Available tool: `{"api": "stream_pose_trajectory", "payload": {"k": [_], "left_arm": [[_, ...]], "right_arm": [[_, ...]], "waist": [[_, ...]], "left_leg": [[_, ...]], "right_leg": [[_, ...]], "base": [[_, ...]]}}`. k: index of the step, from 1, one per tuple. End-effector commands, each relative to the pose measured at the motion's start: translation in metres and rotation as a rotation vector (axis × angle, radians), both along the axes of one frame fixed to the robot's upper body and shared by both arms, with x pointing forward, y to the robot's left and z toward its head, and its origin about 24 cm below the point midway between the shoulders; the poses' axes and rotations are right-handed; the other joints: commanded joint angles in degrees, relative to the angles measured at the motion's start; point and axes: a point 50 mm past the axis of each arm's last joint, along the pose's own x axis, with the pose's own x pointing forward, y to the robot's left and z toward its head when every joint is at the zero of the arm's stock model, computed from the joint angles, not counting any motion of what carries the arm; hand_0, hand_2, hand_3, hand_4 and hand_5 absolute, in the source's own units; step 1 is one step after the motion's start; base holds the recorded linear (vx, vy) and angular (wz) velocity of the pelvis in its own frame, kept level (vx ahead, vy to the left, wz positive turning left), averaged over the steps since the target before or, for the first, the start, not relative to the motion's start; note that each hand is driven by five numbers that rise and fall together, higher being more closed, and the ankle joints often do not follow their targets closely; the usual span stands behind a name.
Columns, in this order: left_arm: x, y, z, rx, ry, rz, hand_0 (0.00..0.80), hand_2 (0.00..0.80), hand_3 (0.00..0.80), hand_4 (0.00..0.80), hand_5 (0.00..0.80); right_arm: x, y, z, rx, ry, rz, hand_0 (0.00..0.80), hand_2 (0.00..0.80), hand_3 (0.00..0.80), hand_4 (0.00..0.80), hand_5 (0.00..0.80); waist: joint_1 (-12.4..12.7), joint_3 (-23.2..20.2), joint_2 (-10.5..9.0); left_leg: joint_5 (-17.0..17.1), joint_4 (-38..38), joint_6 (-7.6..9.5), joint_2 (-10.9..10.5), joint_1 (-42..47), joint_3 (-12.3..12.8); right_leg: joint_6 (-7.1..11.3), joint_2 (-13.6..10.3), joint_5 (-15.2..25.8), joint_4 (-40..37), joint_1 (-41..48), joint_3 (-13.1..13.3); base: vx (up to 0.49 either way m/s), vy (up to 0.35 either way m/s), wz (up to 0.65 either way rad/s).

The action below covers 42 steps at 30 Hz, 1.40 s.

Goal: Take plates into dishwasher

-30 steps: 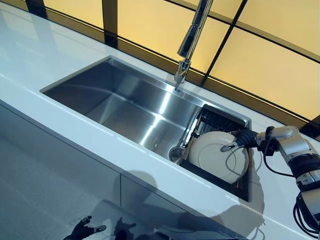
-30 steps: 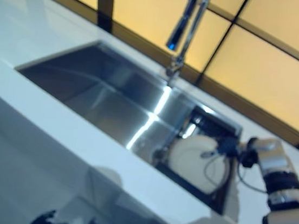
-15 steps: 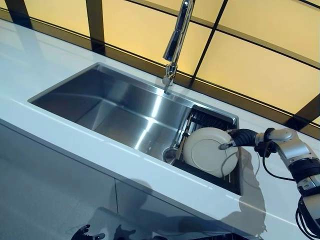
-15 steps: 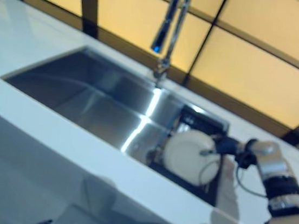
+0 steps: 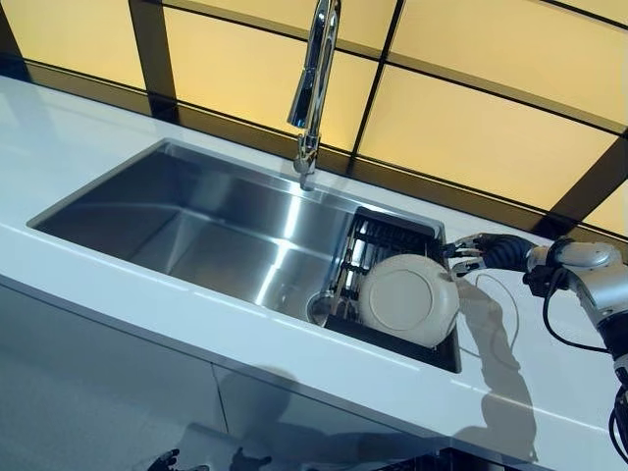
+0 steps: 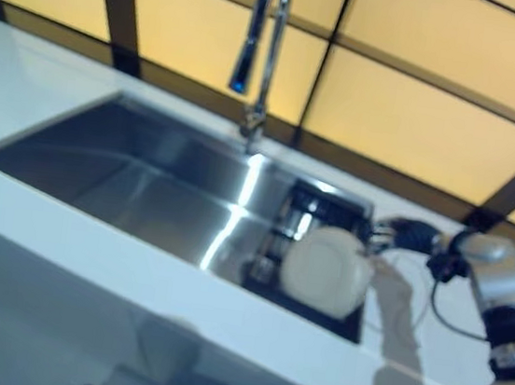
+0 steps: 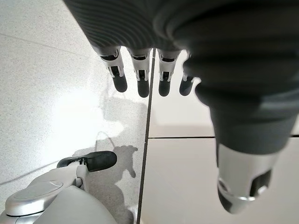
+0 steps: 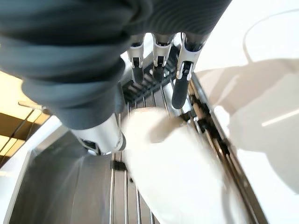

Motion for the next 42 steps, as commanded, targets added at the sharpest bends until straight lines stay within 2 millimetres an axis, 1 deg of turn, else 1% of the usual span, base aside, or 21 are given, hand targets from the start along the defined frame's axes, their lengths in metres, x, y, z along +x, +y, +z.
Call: {"api": "stream_pose_trajectory", "payload": {"k": [1,12,17,18,22,29,35,39,42], "left_arm": [[-0.002,0.004,-0.001,0.026,0.005,0.006,0.000,0.000,0.000,0.000,0.000],[-0.008,0.002,-0.005,0.023,0.018,0.017,0.000,0.000,0.000,0.000,0.000],[-0.006,0.000,-0.005,0.024,0.017,0.008,0.000,0.000,0.000,0.000,0.000],[-0.005,0.000,-0.005,0.025,0.017,0.008,0.000,0.000,0.000,0.000,0.000],[-0.006,0.001,-0.005,0.031,0.019,0.005,0.000,0.000,0.000,0.000,0.000],[-0.004,0.001,-0.004,0.033,0.025,-0.012,0.000,0.000,0.000,0.000,0.000],[-0.001,0.002,-0.003,0.039,0.032,-0.043,0.000,0.000,0.000,0.000,0.000],[0.004,-0.001,-0.002,0.039,0.028,-0.068,0.000,0.000,0.000,0.000,0.000],[0.004,-0.003,-0.002,0.036,0.027,-0.081,0.000,0.000,0.000,0.000,0.000]], "right_arm": [[-0.006,-0.004,0.041,-0.024,-0.157,0.012,0.800,0.800,0.800,0.800,0.800],[-0.008,-0.003,0.045,-0.024,-0.170,0.012,0.800,0.800,0.800,0.800,0.800],[-0.008,-0.003,0.038,-0.011,-0.139,0.018,0.800,0.800,0.800,0.800,0.800],[-0.008,-0.004,0.035,-0.012,-0.128,0.018,0.000,0.000,0.000,0.000,0.000],[-0.008,0.000,0.029,-0.025,-0.109,0.044,0.000,0.000,0.000,0.000,0.000],[-0.004,0.012,0.016,-0.034,-0.050,0.095,0.000,0.000,0.000,0.000,0.000],[0.001,0.027,-0.008,-0.012,0.058,0.146,0.000,0.000,0.000,0.000,0.000],[0.005,0.041,-0.027,0.000,0.127,0.182,0.000,0.000,0.000,0.000,0.000],[0.007,0.046,-0.035,0.010,0.150,0.185,0.000,0.000,0.000,0.000,0.000]], "waist": [[0.47,-3.10,-0.25],[-0.08,-4.05,-0.42],[-0.10,-3.97,-0.63],[-0.11,-3.95,-0.68],[-0.01,-3.91,-0.82],[0.52,-3.69,-0.73],[1.33,-3.15,-0.61],[2.05,-2.78,-0.29],[2.42,-2.56,0.07]], "left_leg": [[-3.60,1.00,1.99,-1.32,-0.45,1.16],[-3.93,1.18,2.08,-1.50,-0.24,1.86],[-4.11,1.09,2.22,-1.54,-0.08,1.98],[-4.16,1.07,2.19,-1.51,-0.04,2.05],[-4.20,1.16,2.21,-1.53,-0.13,2.13],[-4.16,1.20,2.15,-1.64,-0.15,1.79],[-4.10,1.26,2.09,-1.75,-0.37,1.36],[-3.98,1.21,2.14,-1.81,-0.49,1.02],[-3.90,1.19,2.12,-1.88,-0.49,0.85]], "right_leg": [[6.04,-3.19,1.66,5.17,-2.56,1.89],[5.97,-3.25,1.54,5.19,-2.62,1.89],[6.00,-3.18,1.64,5.06,-2.63,1.87],[6.05,-3.20,1.65,5.04,-2.63,1.82],[6.11,-3.23,1.69,5.05,-2.70,1.72],[6.15,-3.41,1.68,5.11,-2.71,1.20],[6.23,-3.59,1.70,5.16,-2.84,0.58],[6.32,-3.75,1.68,5.26,-2.85,0.09],[6.39,-3.96,1.67,5.37,-2.77,-0.22]], "base": [[-0.005,0.032,-0.13],[0.000,0.002,-0.01],[0.000,0.000,0.00],[0.000,0.000,0.00],[0.000,0.000,0.00],[0.000,0.000,0.00],[0.000,0.000,0.00],[0.000,0.000,0.00],[0.000,0.000,0.00]]}}
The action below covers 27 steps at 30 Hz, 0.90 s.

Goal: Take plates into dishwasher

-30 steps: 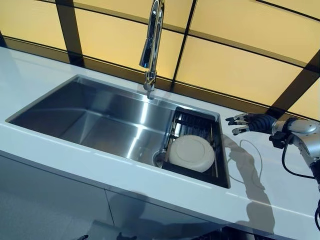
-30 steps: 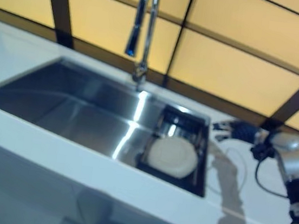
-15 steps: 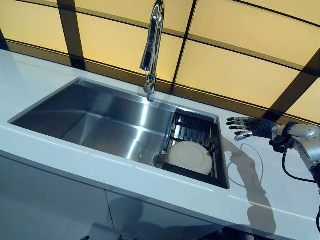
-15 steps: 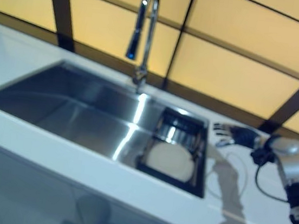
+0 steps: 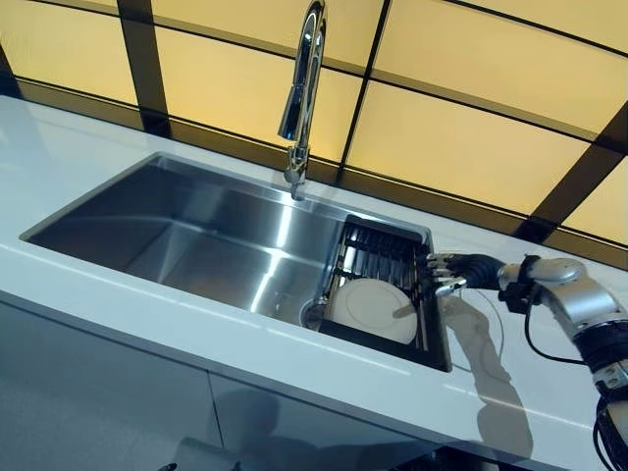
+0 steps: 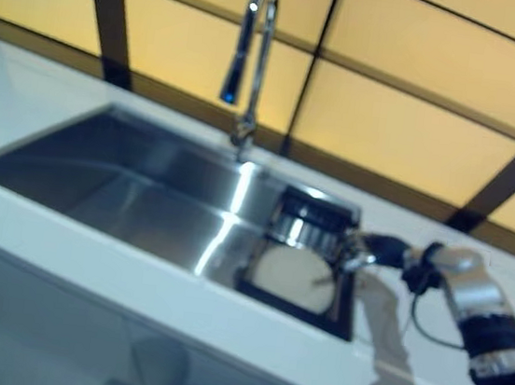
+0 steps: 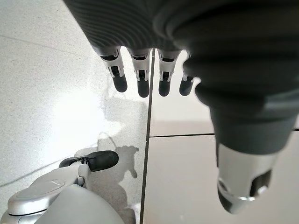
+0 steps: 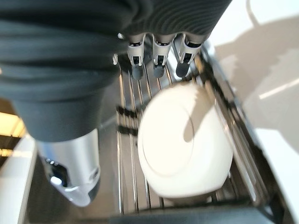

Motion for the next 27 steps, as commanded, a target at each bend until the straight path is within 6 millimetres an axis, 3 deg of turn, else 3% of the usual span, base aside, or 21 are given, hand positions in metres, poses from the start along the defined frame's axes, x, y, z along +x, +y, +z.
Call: {"api": "stream_pose_trajectory", "payload": {"k": [1,3,4,12,27], "left_arm": [[0.014,-0.002,0.004,0.025,-0.006,-0.094,0.000,0.000,0.000,0.000,0.000],[0.015,-0.002,0.004,0.024,-0.006,-0.098,0.000,0.000,0.000,0.000,0.000],[0.017,-0.003,0.004,0.023,-0.004,-0.104,0.000,0.000,0.000,0.000,0.000],[0.016,-0.004,0.004,0.024,-0.002,-0.120,0.000,0.000,0.000,0.000,0.000],[0.023,-0.007,0.007,0.011,-0.034,-0.143,0.000,0.000,0.000,0.000,0.000]], "right_arm": [[0.007,0.007,0.011,-0.033,-0.025,0.025,0.000,0.000,0.000,0.000,0.000],[0.008,0.011,0.008,-0.014,-0.005,0.034,0.000,0.000,0.000,0.000,0.000],[0.009,0.012,0.004,0.002,-0.002,0.025,0.800,0.800,0.800,0.800,0.800],[0.012,0.025,-0.004,0.084,-0.006,0.001,0.800,0.800,0.800,0.800,0.800],[0.011,0.028,-0.007,0.109,-0.020,0.001,0.800,0.800,0.800,0.800,0.800]], "waist": [[2.00,0.05,0.54],[2.18,0.20,0.67],[2.38,0.46,0.88],[3.02,1.36,1.30],[3.41,3.51,1.36]], "left_leg": [[-3.98,1.73,2.07,-1.86,-0.69,0.17],[-3.97,1.88,2.11,-1.91,-0.83,0.02],[-3.96,1.98,2.11,-1.89,-0.85,-0.05],[-4.12,2.60,2.11,-1.86,-1.45,-0.24],[-4.18,3.98,2.18,-1.75,-2.80,-0.38]], "right_leg": [[6.20,-4.03,1.48,5.64,-2.45,-0.79],[6.16,-4.07,1.45,5.67,-2.44,-0.79],[6.23,-4.21,1.45,5.95,-2.48,-1.07],[6.34,-4.32,1.45,6.05,-2.75,-1.34],[6.08,-4.28,1.34,6.73,-3.32,-1.57]], "base": [[0.024,0.012,0.04],[0.017,0.005,0.03],[0.000,0.000,0.00],[0.005,-0.005,0.02],[0.003,-0.006,0.02]]}}
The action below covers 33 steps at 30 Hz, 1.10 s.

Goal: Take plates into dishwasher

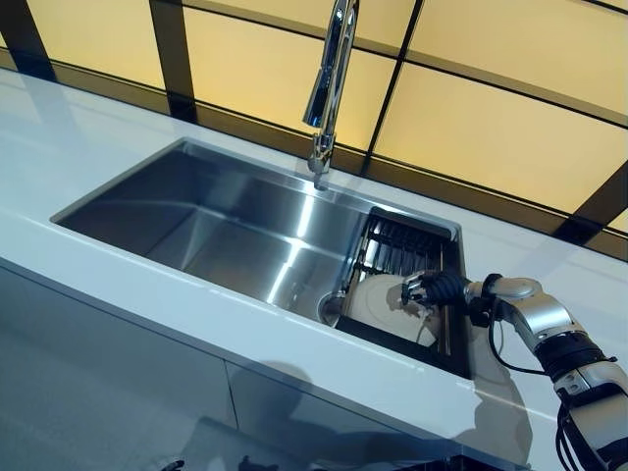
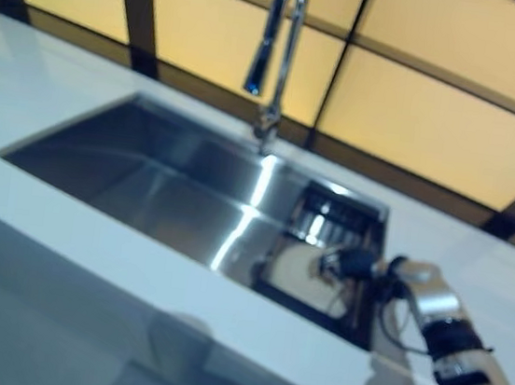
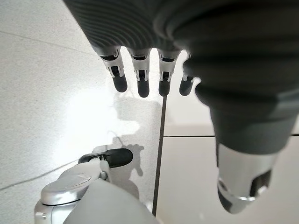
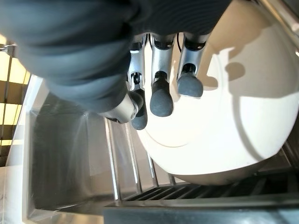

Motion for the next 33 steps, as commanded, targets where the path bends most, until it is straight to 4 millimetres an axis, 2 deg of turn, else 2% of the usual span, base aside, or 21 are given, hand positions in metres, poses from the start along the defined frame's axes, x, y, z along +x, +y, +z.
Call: {"api": "stream_pose_trajectory", "payload": {"k": [1,2,3,4,29,33], "left_arm": [[0.019,-0.002,0.008,0.028,-0.043,-0.101,0.000,0.000,0.000,0.000,0.000],[0.020,-0.002,0.008,0.028,-0.043,-0.101,0.000,0.000,0.000,0.000,0.000],[0.020,-0.002,0.007,0.029,-0.043,-0.102,0.000,0.000,0.000,0.000,0.000],[0.020,-0.002,0.008,0.029,-0.042,-0.102,0.000,0.000,0.000,0.000,0.000],[0.031,-0.003,0.013,0.035,-0.065,-0.123,0.000,0.000,0.000,0.000,0.000],[0.035,-0.003,0.015,0.038,-0.072,-0.125,0.000,0.000,0.000,0.000,0.000]], "right_arm": [[0.005,0.004,0.018,-0.006,-0.063,0.029,0.800,0.800,0.800,0.800,0.800],[0.005,0.003,0.017,-0.011,-0.061,0.025,0.800,0.800,0.800,0.800,0.800],[0.006,0.003,0.017,-0.026,-0.063,0.025,0.464,0.464,0.464,0.464,0.464],[0.006,0.001,0.017,-0.037,-0.066,0.022,0.000,0.000,0.000,0.000,0.000],[0.022,-0.017,0.058,-0.230,-0.209,-0.093,0.000,0.000,0.000,0.000,0.000],[0.027,-0.026,0.075,-0.306,-0.259,-0.165,0.000,0.000,0.000,0.000,0.000]], "waist": [[1.63,-0.18,0.01],[1.66,-0.12,0.01],[1.70,-0.05,-0.02],[1.72,-0.02,-0.02],[2.64,3.04,0.05],[3.02,3.78,-0.28]], "left_leg": [[-4.34,3.84,1.97,-1.33,-1.84,0.98],[-4.32,3.86,1.96,-1.34,-1.86,0.94],[-4.30,3.88,1.93,-1.33,-1.89,0.88],[-4.33,3.88,1.92,-1.30,-1.87,0.87],[-4.19,5.44,1.74,-1.26,-3.51,0.17],[-4.09,5.73,1.59,-1.12,-4.08,0.04]], "right_leg": [[5.92,-3.92,1.43,6.93,-3.25,-0.08],[5.91,-3.94,1.43,6.93,-3.23,-0.10],[5.90,-3.94,1.41,6.92,-3.20,-0.15],[5.92,-3.96,1.40,6.95,-3.21,-0.20],[5.71,-4.00,1.84,7.39,-3.89,-0.64],[5.53,-3.73,1.95,7.26,-4.08,-0.77]], "base": [[0.000,0.000,0.00],[0.000,0.000,0.00],[0.000,0.000,0.00],[0.000,0.000,0.00],[0.000,0.000,0.00],[-0.001,-0.020,0.03]]}}
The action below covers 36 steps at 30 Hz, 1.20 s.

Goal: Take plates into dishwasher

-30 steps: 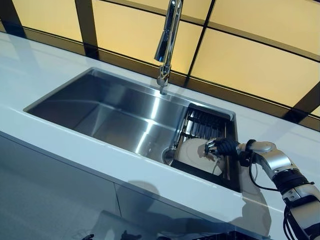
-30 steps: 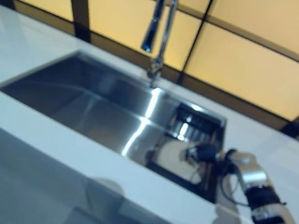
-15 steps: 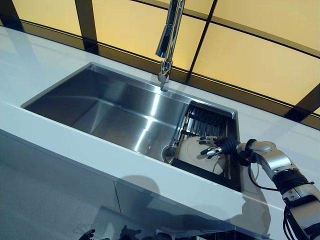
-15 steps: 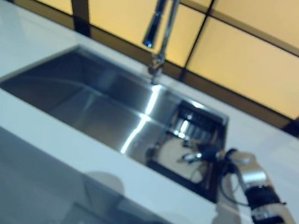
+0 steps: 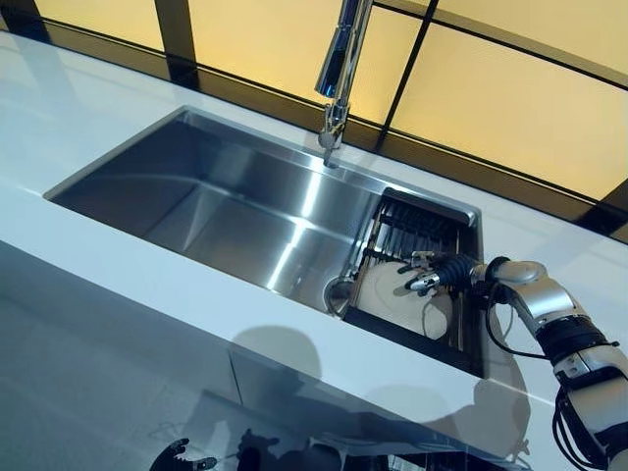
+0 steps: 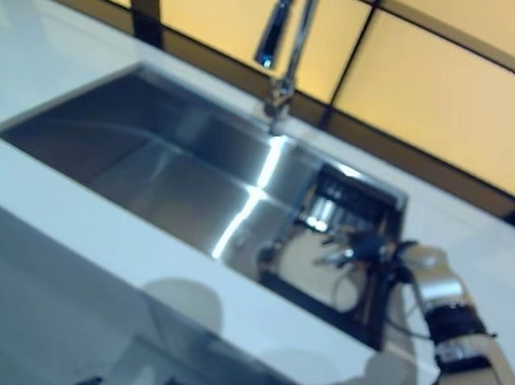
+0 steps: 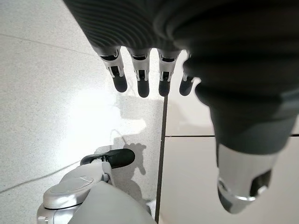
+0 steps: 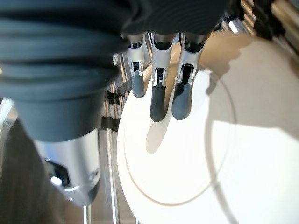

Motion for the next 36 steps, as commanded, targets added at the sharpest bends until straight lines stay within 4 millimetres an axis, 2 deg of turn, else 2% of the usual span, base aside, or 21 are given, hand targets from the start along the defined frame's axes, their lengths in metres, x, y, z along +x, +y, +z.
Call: {"api": "stream_pose_trajectory", "payload": {"k": [1,7,15,25,36], "left_arm": [[0.012,-0.005,0.004,0.024,-0.015,-0.078,0.000,0.000,0.000,0.000,0.000],[0.010,-0.005,0.003,0.020,-0.019,-0.067,0.000,0.000,0.000,0.000,0.000],[0.005,-0.007,0.000,0.008,-0.011,-0.050,0.000,0.000,0.000,0.000,0.000],[-0.004,-0.006,-0.003,0.011,0.011,-0.047,0.000,0.000,0.000,0.000,0.000],[0.002,-0.005,0.000,0.016,0.009,-0.054,0.000,0.000,0.000,0.000,0.000]], "right_arm": [[0.009,-0.017,0.049,-0.165,-0.146,-0.075,0.000,0.000,0.000,0.000,0.000],[0.014,-0.033,0.081,-0.221,-0.264,-0.246,0.000,0.000,0.000,0.000,0.000],[0.012,-0.039,0.111,-0.269,-0.357,-0.293,0.000,0.000,0.000,0.000,0.000],[0.007,-0.048,0.119,-0.286,-0.347,-0.307,0.000,0.000,0.000,0.000,0.000],[0.010,-0.042,0.097,-0.293,-0.240,-0.236,0.000,0.000,0.000,0.000,0.000]], "waist": [[1.62,-0.65,-0.24],[1.96,-0.05,-0.10],[1.87,0.09,0.36],[1.72,-1.22,-0.07],[2.17,0.29,0.06]], "left_leg": [[-4.07,4.61,1.61,-0.99,-3.02,0.64],[-4.02,4.98,1.50,-0.85,-3.47,0.46],[-3.97,5.32,1.41,-0.92,-3.46,0.29],[-4.18,5.21,1.25,-0.92,-2.25,0.31],[-4.06,6.05,1.26,-0.76,-2.85,-0.01]], "right_leg": [[5.47,-3.56,1.96,7.10,-3.77,-0.19],[5.24,-3.37,1.92,7.16,-3.89,-0.41],[4.86,-3.62,1.47,7.66,-3.66,-0.65],[4.74,-3.88,1.09,7.79,-2.56,-0.94],[4.59,-3.93,1.19,8.45,-2.96,-0.79]], "base": [[0.000,0.000,0.00],[0.005,-0.005,0.04],[0.006,0.019,0.01],[0.052,0.008,0.01],[0.009,-0.002,0.00]]}}
